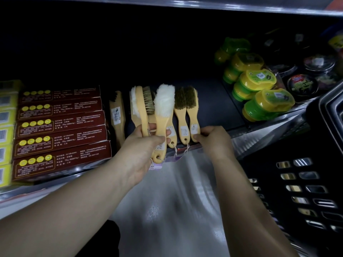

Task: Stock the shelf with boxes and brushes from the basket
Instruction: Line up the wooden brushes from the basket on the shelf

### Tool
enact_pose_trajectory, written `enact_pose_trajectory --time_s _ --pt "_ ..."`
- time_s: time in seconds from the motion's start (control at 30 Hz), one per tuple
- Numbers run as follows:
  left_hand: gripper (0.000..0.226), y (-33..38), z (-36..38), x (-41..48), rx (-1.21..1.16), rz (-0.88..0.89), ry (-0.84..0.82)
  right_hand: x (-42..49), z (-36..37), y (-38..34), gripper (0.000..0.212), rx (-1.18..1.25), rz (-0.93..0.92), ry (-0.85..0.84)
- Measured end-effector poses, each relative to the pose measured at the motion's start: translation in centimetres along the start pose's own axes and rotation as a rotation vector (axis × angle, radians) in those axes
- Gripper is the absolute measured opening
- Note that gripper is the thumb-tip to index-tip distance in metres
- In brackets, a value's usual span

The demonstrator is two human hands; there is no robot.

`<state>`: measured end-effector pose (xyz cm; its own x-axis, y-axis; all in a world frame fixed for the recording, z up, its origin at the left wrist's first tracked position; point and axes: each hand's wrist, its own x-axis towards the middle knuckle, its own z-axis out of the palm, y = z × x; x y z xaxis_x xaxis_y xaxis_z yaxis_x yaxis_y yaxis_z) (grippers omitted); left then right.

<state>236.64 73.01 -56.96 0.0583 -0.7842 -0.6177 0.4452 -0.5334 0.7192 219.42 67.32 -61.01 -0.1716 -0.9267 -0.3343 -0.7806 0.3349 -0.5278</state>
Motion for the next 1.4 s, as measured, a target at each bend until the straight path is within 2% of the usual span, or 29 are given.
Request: enact_pose_trajectory --time_s 0.07,0.13,0.2,0.23,0.3,0.37,0.4,0.47,0.53,0.63,0.73,0.87,1.03,1.2,1.33,1.4 --pt "0.03 -0.1 0.0 0.0 0.007 -0.008 -0.014 0.0 0.0 -0.2 0.016 -0.024 0.003 -0.001" --pt "0.031 -0.1 0.0 -0.1 0.01 -0.021 -0.037 -0.1 -0.1 -0.6 0.023 -0.104 -0.037 0.068" --pt "0.033 -0.1 0.0 -0.1 0.007 -0.023 -0.053 -0.9 -0.1 -1.3 0.024 0.035 -0.109 0.135" --pt "0.033 -0.1 0.0 -0.1 0.003 -0.018 -0.054 -1.6 0.0 -2.0 0.023 0.228 -0.127 0.097" --pt "0.033 0.1 0.1 -0.1 0.005 0.004 -0.063 -3.3 0.4 -3.6 0.023 0.584 -0.103 -0.151" --pt "0.033 0.3 0.3 -0.2 0.015 0.041 -0.1 -4.6 1.0 -4.6 0.019 0.767 -0.095 -0.359" --pt "0.034 0.3 0.4 -0.3 0.027 0.057 -0.114 -5.0 1.2 -4.9 0.015 0.798 -0.109 -0.385" --pt "0.03 0.2 0.6 -0.2 0.05 0.075 -0.111 -4.7 1.0 -4.8 0.013 0.857 -0.092 -0.318" --pt "0.022 0.1 0.6 0.2 0.059 0.077 -0.071 -3.3 0.1 -4.1 0.014 0.921 -0.006 -0.161" --pt "0.03 -0.2 0.3 0.6 0.158 0.02 -0.007 -0.3 -1.4 -2.0 0.018 0.794 0.067 0.103" --pt "0.027 -0.3 0.3 0.4 0.163 0.004 -0.008 2.2 -1.5 -0.4 0.005 0.638 0.105 0.2" --pt "0.031 -0.7 0.5 0.3 0.136 0.007 -0.031 4.3 -0.5 -0.1 0.023 0.499 0.134 0.215" --pt "0.025 -0.7 0.4 0.4 0.013 -0.011 -0.15 5.0 0.3 -0.2 0.024 0.307 0.06 0.186" --pt "0.02 -0.6 0.4 0.2 -0.035 0.017 -0.183 4.7 0.0 0.1 0.021 0.33 0.028 0.135" --pt "0.022 -0.9 0.3 0.4 0.03 0.038 -0.181 4.4 -0.4 0.2 0.037 0.445 0.043 0.06" --pt "0.023 -1.0 0.3 0.5 0.078 0.038 -0.165 4.1 -0.5 0.1 0.036 0.402 -0.004 0.062"
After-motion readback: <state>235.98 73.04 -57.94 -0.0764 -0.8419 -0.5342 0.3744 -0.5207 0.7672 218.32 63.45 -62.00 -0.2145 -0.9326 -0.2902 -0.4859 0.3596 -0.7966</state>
